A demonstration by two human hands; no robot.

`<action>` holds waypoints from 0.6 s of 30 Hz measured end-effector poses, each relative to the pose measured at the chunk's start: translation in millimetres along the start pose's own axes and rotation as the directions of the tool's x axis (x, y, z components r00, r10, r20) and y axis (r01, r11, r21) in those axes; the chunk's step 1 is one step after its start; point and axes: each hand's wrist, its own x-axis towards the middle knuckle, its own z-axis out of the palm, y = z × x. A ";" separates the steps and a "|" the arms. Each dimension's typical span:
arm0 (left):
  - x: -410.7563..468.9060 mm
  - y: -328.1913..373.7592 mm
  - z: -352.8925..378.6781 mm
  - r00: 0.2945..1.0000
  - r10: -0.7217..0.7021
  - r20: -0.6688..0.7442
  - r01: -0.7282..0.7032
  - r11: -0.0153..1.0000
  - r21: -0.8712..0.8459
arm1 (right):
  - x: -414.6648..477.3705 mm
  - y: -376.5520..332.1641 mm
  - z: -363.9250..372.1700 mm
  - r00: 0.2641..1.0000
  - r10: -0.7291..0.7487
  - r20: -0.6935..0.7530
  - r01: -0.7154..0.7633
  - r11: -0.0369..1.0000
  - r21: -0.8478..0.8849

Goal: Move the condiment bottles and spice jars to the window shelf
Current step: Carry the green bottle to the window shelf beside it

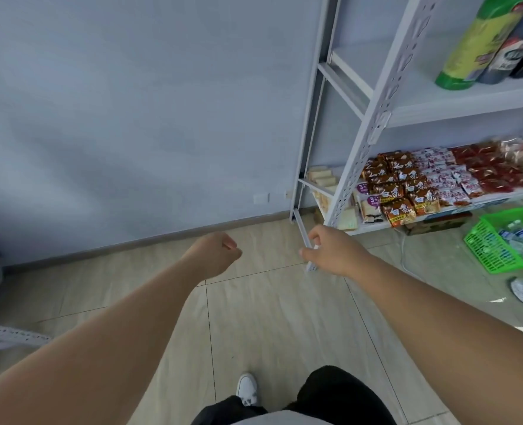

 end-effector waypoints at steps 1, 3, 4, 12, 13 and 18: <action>3.8 5.5 1.7 1.000 -0.006 0.002 0.006 1.000 -0.003 | 4.8 4.1 -2.2 1.000 0.001 0.007 -0.001 1.000 0.015; 12.5 18.8 7.1 1.000 -0.011 -0.004 0.011 1.000 -0.004 | 15.5 15.2 -8.2 1.000 -0.001 0.012 0.001 0.999 0.038; 17.5 27.2 11.2 1.000 -0.012 -0.005 0.012 1.000 -0.003 | 21.3 22.5 -12.7 1.000 -0.004 0.017 0.003 0.999 0.041; 49.5 124.3 73.3 0.993 -0.096 -0.061 0.092 0.994 -0.064 | 65.4 122.9 -76.6 0.992 -0.079 0.096 0.087 0.993 -0.083; 50.4 135.9 86.5 0.991 -0.121 -0.057 0.115 0.989 -0.090 | 67.7 138.4 -86.0 0.991 -0.082 0.107 0.093 0.991 -0.098; 56.3 189.9 148.0 0.986 -0.168 -0.005 0.165 0.971 -0.171 | 75.2 209.5 -125.2 0.990 -0.055 0.130 0.073 0.988 -0.138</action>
